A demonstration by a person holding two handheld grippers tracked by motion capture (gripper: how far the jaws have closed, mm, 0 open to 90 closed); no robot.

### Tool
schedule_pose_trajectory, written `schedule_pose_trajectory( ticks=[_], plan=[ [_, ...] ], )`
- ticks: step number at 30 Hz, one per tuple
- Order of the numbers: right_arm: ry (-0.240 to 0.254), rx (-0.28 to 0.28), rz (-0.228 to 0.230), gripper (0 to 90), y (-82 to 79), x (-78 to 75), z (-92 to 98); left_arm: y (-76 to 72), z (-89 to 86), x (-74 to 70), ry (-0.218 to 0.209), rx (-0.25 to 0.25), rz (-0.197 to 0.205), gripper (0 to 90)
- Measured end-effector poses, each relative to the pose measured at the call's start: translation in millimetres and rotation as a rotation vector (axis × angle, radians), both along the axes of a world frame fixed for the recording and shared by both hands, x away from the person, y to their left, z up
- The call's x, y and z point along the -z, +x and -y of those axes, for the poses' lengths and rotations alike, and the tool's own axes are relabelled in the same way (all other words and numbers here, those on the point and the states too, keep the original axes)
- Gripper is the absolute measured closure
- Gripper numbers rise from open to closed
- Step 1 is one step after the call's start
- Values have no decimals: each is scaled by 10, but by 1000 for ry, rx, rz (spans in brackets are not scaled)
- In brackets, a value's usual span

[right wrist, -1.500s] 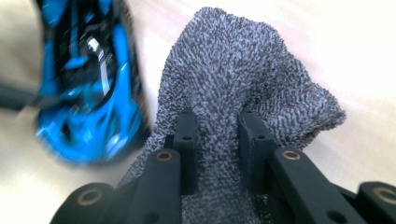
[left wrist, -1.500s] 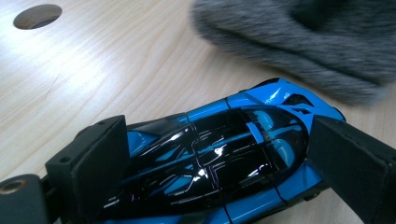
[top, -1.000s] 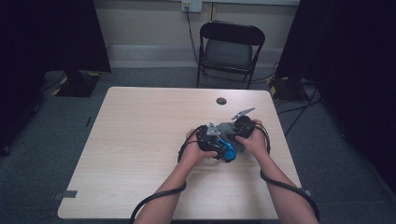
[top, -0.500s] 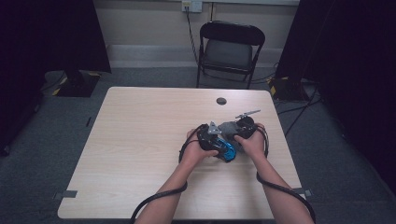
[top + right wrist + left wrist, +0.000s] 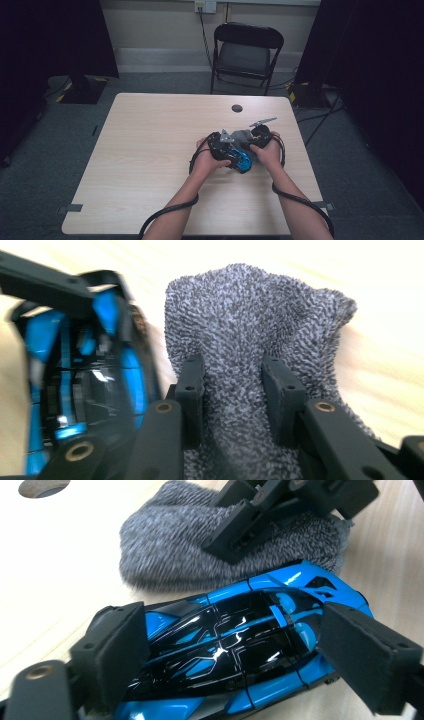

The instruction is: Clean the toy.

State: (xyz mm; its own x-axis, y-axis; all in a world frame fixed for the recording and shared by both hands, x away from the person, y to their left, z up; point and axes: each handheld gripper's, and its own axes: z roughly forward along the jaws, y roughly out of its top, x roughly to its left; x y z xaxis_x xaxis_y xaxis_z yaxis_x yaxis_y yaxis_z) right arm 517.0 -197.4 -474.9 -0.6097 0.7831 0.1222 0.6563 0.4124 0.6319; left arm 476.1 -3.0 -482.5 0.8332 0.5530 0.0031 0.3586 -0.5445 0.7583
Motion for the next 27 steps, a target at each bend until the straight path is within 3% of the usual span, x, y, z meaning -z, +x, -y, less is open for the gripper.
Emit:
schedule_pose_trajectory(
  ticks=[4,13,20,22,25,27],
  plan=[
    [-7,-43,26,585,5,-10,-99,3,-8,19,-16,-6,2,87],
    [28,40,44,407,-16,-143,18,2,-3,23,-23,-9,0,82],
    [-1,78,33,377,-41,-165,114,9,-8,33,-32,-8,1,76],
    [-23,99,15,370,-37,-127,119,10,-5,34,-33,-7,-1,72],
    [-56,85,-25,399,-28,-23,95,10,-4,43,-38,-4,2,68],
    [-59,79,-21,422,-38,22,66,14,-3,57,-53,-5,-2,63]
  ],
)
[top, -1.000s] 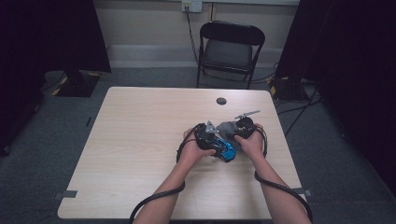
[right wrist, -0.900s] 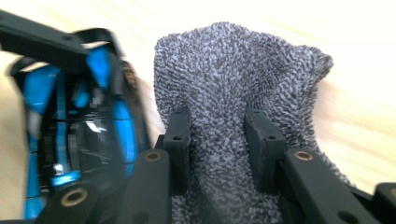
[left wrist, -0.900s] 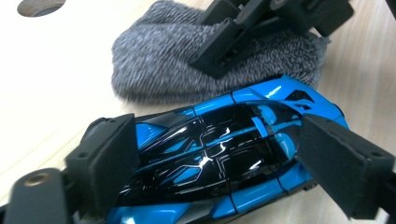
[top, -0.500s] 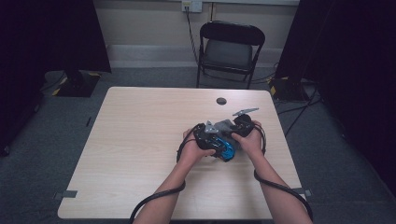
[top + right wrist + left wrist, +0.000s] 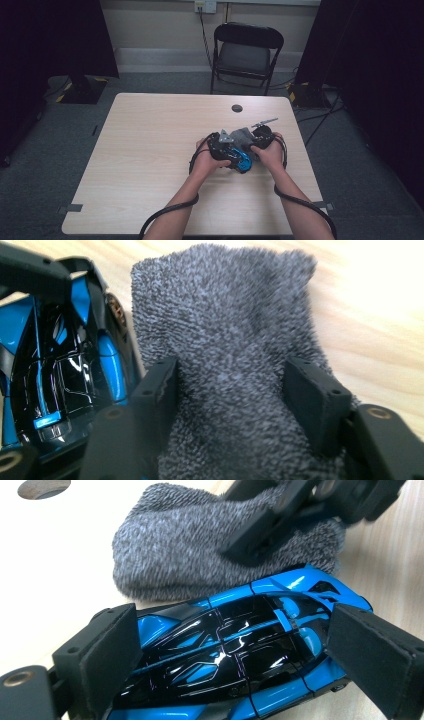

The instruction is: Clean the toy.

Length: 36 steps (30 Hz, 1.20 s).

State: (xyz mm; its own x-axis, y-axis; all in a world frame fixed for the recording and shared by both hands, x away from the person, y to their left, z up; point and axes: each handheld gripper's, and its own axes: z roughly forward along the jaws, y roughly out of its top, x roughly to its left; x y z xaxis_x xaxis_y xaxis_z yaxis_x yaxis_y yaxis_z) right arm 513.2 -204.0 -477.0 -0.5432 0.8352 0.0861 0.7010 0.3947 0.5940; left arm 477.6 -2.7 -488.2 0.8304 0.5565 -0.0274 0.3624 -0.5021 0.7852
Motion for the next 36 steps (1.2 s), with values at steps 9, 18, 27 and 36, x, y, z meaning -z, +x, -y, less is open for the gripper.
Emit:
schedule_pose_trajectory(
  ticks=[9,18,27,36],
  plan=[
    [40,-43,7,751,75,-36,-50,5,11,2,-5,-9,-10,56],
    [8,-165,18,752,208,7,-377,1,48,22,-16,3,5,57],
    [-10,-237,43,773,167,-1,-335,-4,83,10,-3,-3,1,59],
    [-23,-286,35,778,137,-29,-264,-12,95,10,-8,-8,-3,62]
  ],
)
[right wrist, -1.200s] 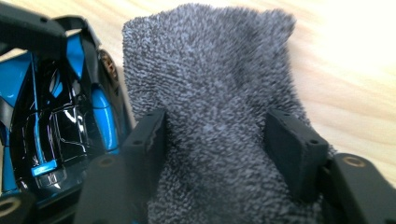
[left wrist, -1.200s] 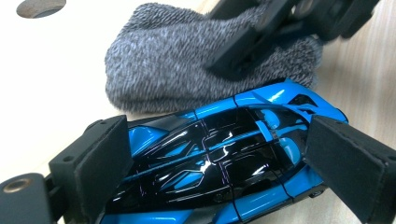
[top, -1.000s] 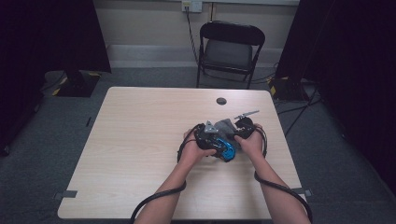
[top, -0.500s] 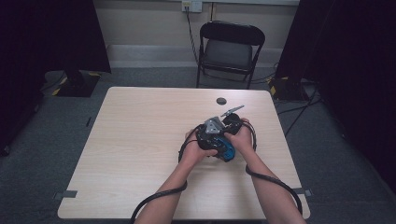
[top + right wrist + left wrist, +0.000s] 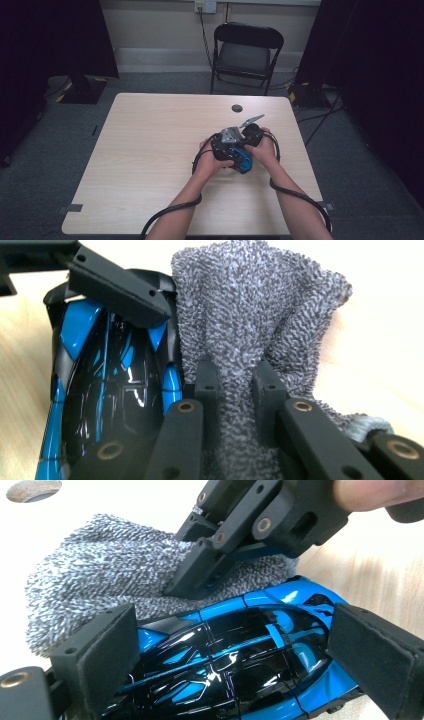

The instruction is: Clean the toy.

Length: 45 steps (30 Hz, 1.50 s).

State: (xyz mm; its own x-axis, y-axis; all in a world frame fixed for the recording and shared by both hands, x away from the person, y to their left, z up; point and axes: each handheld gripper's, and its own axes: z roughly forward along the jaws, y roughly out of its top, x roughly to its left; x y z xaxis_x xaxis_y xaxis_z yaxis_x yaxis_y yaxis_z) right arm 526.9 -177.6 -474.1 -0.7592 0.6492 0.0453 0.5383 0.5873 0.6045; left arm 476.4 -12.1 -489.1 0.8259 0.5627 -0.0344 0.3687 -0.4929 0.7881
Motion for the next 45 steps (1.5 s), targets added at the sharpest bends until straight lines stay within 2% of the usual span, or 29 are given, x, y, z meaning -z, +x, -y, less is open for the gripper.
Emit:
schedule_pose_trajectory(
  ticks=[2,5,9,18,25,27,35,41,45],
  plan=[
    [-3,-13,-3,777,-9,-6,35,0,-7,-5,-4,0,-2,75],
    [12,-29,-14,777,-21,-6,113,2,-27,-8,-37,-15,-16,122],
    [21,-31,-23,774,-52,-5,200,2,-33,-6,-42,-13,-14,138],
    [6,-13,-16,770,-77,-5,224,4,-28,-16,-29,-4,-14,138],
    [17,3,-19,769,-77,17,232,4,12,-31,42,82,6,92],
    [13,2,-21,769,-74,14,230,2,20,-29,53,93,13,76],
    [5,-4,-27,772,-72,8,226,5,8,-12,36,102,19,75],
    [1,-13,-39,773,-90,-4,284,8,2,-12,37,103,18,75],
    [-2,-15,-45,773,-122,-12,349,5,-7,3,20,100,24,75]
  ],
)
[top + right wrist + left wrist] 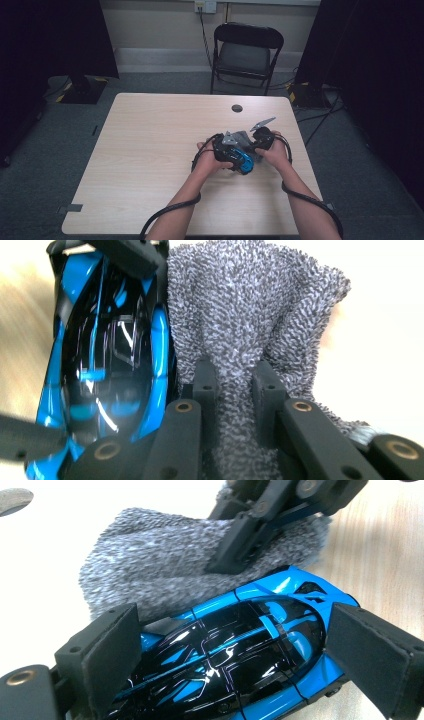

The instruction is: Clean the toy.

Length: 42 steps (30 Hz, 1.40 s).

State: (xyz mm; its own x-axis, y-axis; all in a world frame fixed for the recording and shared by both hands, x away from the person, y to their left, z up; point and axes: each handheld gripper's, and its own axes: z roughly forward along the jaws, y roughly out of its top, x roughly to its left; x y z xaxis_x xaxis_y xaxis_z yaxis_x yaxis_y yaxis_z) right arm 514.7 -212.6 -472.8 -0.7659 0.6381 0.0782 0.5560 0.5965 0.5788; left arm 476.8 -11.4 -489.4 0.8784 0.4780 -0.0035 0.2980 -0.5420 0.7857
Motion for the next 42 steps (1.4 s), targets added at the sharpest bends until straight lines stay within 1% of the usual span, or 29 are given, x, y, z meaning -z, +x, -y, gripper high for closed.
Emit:
schedule_pose_trajectory(
  ticks=[4,7,14,21,26,30,35,38,41,42],
  plan=[
    [4,4,-9,772,-53,-4,87,1,0,-1,1,1,-2,75],
    [1,10,-10,773,-104,-10,144,-3,1,5,-8,-3,-1,75],
    [0,8,-6,773,-196,-13,245,-5,-2,6,-7,-4,1,75],
    [0,14,-20,773,-306,-22,371,-6,-4,9,-12,-5,1,75],
    [-12,5,-27,773,-388,-40,425,-6,-6,13,-15,-4,2,75],
    [5,15,-34,773,-448,-29,478,-5,-16,17,-16,0,9,75],
    [10,22,-42,773,-540,-33,532,-10,-14,16,-15,-3,10,75],
    [20,35,-62,773,-592,-48,570,-11,-15,16,-15,-6,8,75],
    [41,47,-79,775,-635,-64,616,-14,-20,25,-23,-7,13,75],
    [38,51,-85,776,-645,-70,628,-17,-24,30,-29,-7,15,75]
  ],
)
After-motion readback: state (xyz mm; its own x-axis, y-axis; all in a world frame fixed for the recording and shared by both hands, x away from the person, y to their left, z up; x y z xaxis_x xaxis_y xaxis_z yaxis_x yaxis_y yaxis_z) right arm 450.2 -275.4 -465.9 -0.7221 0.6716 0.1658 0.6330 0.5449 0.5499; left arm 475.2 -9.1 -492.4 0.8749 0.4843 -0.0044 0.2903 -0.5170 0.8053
